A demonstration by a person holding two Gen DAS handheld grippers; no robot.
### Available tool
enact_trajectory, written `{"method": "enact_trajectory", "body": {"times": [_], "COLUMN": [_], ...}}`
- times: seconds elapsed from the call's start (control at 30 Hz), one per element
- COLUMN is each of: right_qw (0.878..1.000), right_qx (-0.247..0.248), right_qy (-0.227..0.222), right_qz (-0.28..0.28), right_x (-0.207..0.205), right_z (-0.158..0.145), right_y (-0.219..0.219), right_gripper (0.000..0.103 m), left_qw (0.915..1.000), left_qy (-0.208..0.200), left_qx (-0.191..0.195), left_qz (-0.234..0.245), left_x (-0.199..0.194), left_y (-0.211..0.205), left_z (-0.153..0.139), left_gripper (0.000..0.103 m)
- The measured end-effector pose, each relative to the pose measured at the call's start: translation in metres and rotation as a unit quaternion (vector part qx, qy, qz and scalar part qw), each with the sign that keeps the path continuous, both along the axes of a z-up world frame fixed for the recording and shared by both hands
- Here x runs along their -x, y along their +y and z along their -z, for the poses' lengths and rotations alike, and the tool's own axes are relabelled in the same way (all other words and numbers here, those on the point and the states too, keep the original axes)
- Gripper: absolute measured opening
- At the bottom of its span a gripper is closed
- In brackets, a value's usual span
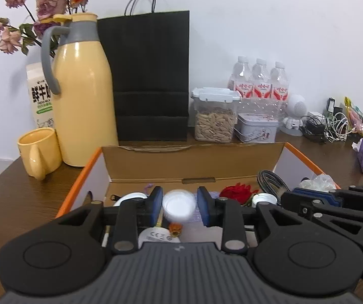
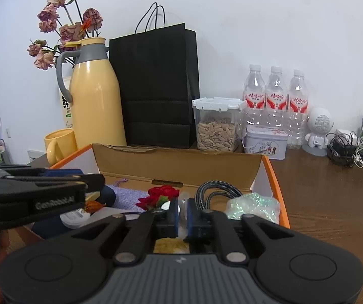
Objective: Organize objects
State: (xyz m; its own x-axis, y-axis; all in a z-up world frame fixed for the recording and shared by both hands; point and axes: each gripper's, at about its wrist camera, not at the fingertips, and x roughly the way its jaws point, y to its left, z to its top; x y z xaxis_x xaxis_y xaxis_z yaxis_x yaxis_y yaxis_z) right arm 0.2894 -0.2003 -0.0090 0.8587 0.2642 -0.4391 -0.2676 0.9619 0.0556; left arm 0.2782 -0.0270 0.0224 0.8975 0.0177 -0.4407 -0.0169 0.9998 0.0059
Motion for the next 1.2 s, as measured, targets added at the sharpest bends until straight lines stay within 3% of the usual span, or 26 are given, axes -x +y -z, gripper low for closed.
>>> {"method": "enact_trajectory", "body": {"times": [0.07, 0.13, 0.17, 0.2, 0.27, 0.3, 0.37, 0.73, 1.2], "right_qw": [1.0, 1.0, 1.0, 1.0, 1.0, 1.0, 0.999, 0.999, 0.999], "right_qx": [-0.003, -0.006, -0.005, -0.006, -0.008, -0.009, -0.01, -0.002, 0.002], "right_qy": [-0.002, -0.006, -0.009, -0.013, -0.02, -0.024, -0.031, -0.04, -0.034], "right_qz": [0.0, 0.002, 0.002, 0.001, -0.001, 0.0, -0.001, 0.007, 0.005], "right_x": [0.002, 0.004, 0.005, 0.007, 0.009, 0.011, 0.013, 0.027, 0.105], "right_z": [0.0, -0.001, -0.002, -0.003, -0.005, -0.006, -0.008, -0.023, -0.052], "right_y": [-0.002, -0.003, -0.003, -0.003, -0.003, -0.003, -0.003, -0.001, 0.0], "right_gripper": [0.015, 0.032, 0.049, 0.063, 0.076, 0.088, 0.099, 0.103, 0.103], "left_qw": [0.9999, 0.9995, 0.9992, 0.9988, 0.9981, 0.9977, 0.9971, 0.9973, 0.9982], "left_qy": [-0.012, -0.025, -0.032, -0.039, -0.049, -0.053, -0.06, -0.06, -0.049], "left_qx": [-0.003, -0.004, -0.003, -0.002, 0.002, 0.003, 0.004, 0.006, 0.004], "left_qz": [-0.008, -0.018, -0.025, -0.031, -0.038, -0.042, -0.047, -0.042, -0.034], "left_x": [0.004, 0.009, 0.012, 0.014, 0.018, 0.02, 0.023, 0.039, 0.109], "left_y": [0.003, 0.006, 0.009, 0.011, 0.015, 0.016, 0.018, 0.02, 0.037], "left_z": [-0.002, -0.005, -0.007, -0.009, -0.014, -0.015, -0.017, -0.029, -0.055], "left_gripper": [0.057, 0.071, 0.083, 0.087, 0.1, 0.103, 0.103, 0.103, 0.103]}}
